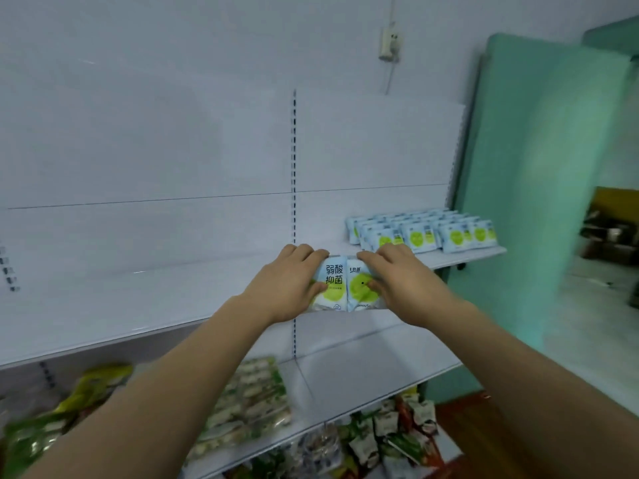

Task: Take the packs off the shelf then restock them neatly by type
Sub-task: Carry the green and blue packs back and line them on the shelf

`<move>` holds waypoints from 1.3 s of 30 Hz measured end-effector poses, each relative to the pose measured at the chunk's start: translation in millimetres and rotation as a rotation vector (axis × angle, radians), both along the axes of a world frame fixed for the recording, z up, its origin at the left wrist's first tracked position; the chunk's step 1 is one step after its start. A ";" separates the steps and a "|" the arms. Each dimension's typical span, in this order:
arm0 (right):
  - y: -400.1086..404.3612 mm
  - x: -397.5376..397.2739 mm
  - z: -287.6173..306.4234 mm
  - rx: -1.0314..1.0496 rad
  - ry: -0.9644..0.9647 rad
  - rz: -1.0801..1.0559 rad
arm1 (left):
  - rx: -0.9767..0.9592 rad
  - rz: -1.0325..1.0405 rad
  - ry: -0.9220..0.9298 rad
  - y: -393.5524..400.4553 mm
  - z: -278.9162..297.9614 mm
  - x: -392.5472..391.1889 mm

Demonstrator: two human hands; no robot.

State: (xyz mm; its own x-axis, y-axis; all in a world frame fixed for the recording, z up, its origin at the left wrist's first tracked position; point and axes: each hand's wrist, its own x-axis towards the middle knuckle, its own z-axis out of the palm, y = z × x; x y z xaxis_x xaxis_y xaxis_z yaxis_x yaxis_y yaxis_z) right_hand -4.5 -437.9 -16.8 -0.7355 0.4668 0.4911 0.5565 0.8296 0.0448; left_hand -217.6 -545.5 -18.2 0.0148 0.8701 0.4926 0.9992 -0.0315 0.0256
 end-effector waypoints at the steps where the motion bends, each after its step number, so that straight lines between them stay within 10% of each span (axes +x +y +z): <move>1: 12.4 13.3 -3.2 -0.003 -0.004 -0.025 | -0.007 -0.024 0.003 17.4 -4.0 10.7; 22: 319.6 57.1 -15.6 0.038 -0.172 -0.250 | -0.069 -0.093 -0.021 348.1 -32.4 56.6; 34: 470.9 31.4 -32.8 0.012 -0.208 0.127 | 0.000 0.245 0.262 430.3 -59.6 65.5; 39: 503.1 30.9 -40.0 0.015 -0.224 0.289 | -0.219 0.439 0.091 434.6 -57.7 73.7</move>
State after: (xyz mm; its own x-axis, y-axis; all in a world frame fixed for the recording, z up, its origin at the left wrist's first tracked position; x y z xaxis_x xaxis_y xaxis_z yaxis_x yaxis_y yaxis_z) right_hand 26.5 65.3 -56.8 -0.9261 0.2180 0.3081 0.2741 0.9496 0.1519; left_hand -143.9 -110.8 -75.9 -0.3420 0.8868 0.3109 0.9152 0.3894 -0.1038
